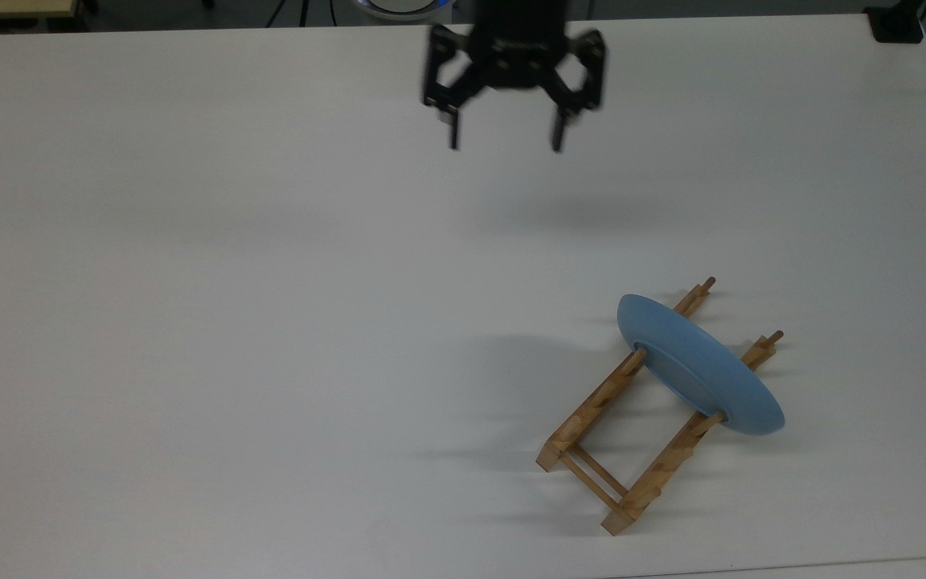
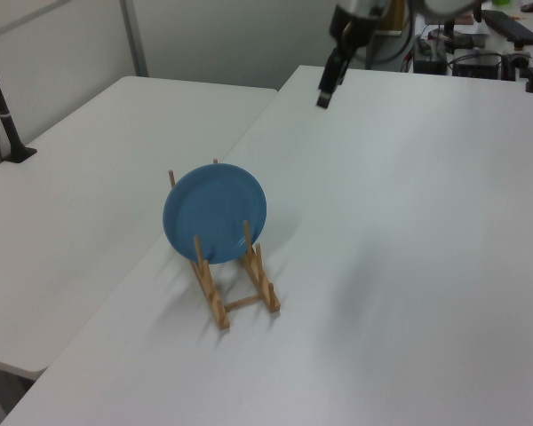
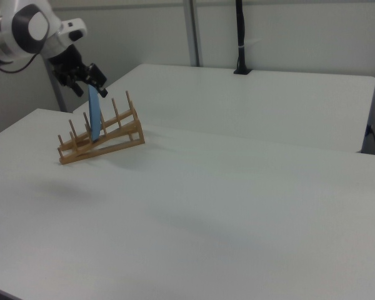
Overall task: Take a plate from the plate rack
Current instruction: 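Move the open gripper toward the blue plate's rim in the wooden rack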
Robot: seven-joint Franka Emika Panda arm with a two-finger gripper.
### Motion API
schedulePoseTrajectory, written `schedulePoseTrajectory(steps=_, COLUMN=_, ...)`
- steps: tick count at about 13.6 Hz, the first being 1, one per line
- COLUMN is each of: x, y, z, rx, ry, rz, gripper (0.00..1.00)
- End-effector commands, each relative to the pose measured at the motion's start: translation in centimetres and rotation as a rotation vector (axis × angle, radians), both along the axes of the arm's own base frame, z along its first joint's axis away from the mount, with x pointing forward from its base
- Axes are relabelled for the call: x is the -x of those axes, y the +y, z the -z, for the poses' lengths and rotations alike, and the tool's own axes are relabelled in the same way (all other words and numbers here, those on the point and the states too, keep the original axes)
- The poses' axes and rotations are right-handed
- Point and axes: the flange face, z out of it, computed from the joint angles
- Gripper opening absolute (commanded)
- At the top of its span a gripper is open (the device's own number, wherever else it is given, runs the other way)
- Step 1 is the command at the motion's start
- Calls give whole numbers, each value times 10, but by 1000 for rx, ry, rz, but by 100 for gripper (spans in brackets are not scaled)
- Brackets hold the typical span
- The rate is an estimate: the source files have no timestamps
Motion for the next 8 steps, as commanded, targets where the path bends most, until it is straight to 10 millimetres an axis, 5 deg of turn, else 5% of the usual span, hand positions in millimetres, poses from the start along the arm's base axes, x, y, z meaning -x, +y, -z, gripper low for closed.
schedulePoseTrajectory(steps=1, x=-11, y=65, z=31, rx=67, ry=-116, rz=55, gripper=100)
schedulePoseTrajectory(steps=4, x=-14, y=113, z=79, rx=154, ry=-213, rz=102, gripper=92)
schedulePoseTrajectory(steps=8, x=-22, y=148, z=115, rx=217, ry=-361, rz=164, gripper=84)
